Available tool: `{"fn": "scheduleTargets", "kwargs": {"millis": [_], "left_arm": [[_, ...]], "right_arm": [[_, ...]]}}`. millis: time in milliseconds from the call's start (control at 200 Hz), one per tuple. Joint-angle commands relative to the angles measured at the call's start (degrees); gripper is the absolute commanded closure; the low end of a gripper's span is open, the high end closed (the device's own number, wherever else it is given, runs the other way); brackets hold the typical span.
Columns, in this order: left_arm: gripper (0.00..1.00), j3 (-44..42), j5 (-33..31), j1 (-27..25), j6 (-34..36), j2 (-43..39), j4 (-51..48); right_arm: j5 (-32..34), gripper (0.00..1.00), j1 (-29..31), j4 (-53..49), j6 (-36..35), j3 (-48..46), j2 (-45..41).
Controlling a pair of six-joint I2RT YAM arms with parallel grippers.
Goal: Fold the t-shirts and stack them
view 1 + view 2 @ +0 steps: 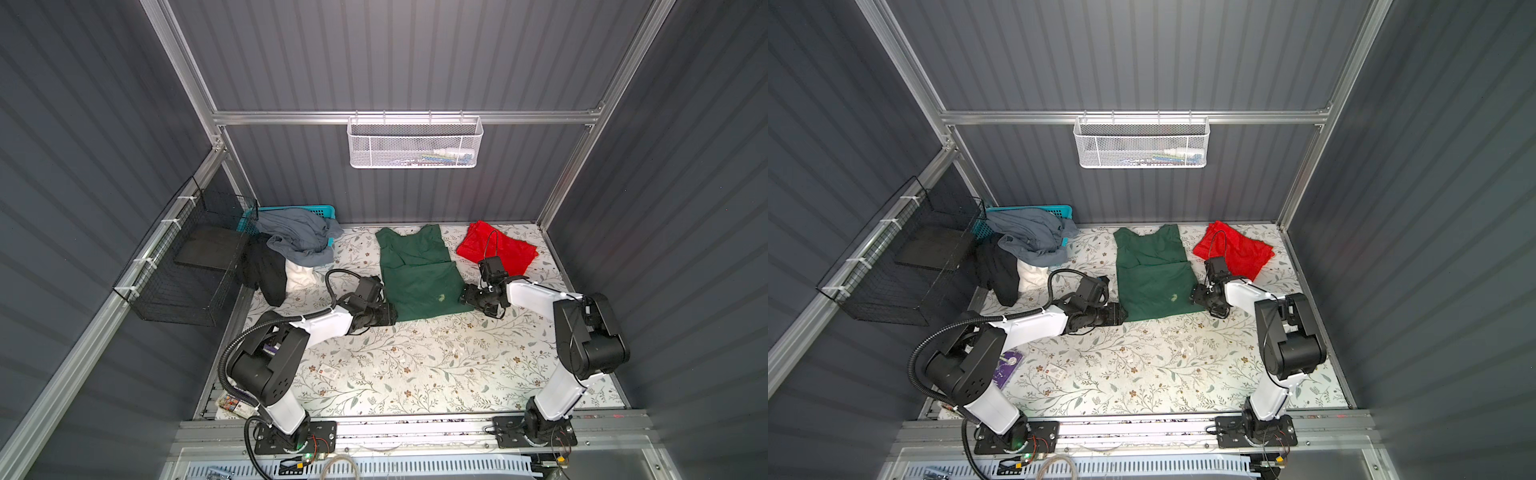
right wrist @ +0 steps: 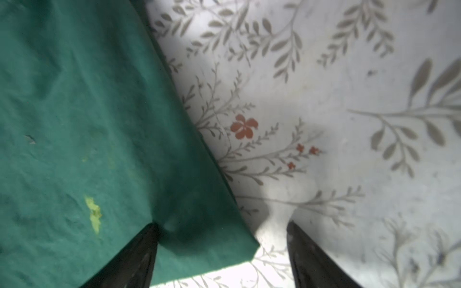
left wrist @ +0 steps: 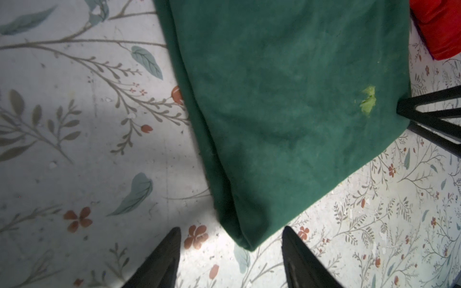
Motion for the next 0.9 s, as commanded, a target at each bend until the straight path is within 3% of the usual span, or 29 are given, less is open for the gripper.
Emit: {"fn": "scheduleTargets", "kwargs": {"millis": [0, 165, 410, 535, 605, 670, 890], "left_arm": [[0.36, 0.37, 0.56, -0.42, -1.18, 1.31, -0.75], [0.39, -0.22, -0.43, -0.8, -2.98, 1.26, -1.1], [0.42, 0.01, -1.11, -1.23, -4.47, 4.64, -0.94], [0.53, 0.46, -3.06, -1.29, -5.5, 6.4, -1.59], [0.64, 1.45, -4.46, -1.29, -5.99, 7.7, -3.16], [0.68, 2.14, -4.74, -1.27, -6.21, 8.63, -3.54], [0.91, 2.23, -5.52, -1.21, -7.05, 8.71, -1.3]], "right_arm": [[-0.93, 0.27, -0.01, 1.25, 0.65, -1.29, 3.32], [-2.34, 0.42, -0.05, 2.91, 1.54, -2.37, 3.47], [-4.55, 0.54, -0.01, 4.78, 3.06, -4.3, 3.84], [-5.69, 0.6, -0.01, 6.16, 3.99, -5.36, 3.84], [-5.98, 0.65, -0.03, 6.82, 4.27, -5.92, 3.79], [-6.33, 0.68, -0.01, 6.86, 4.26, -5.95, 3.87], [-7.84, 0.87, -0.05, 6.05, 4.43, -6.12, 3.12]]}}
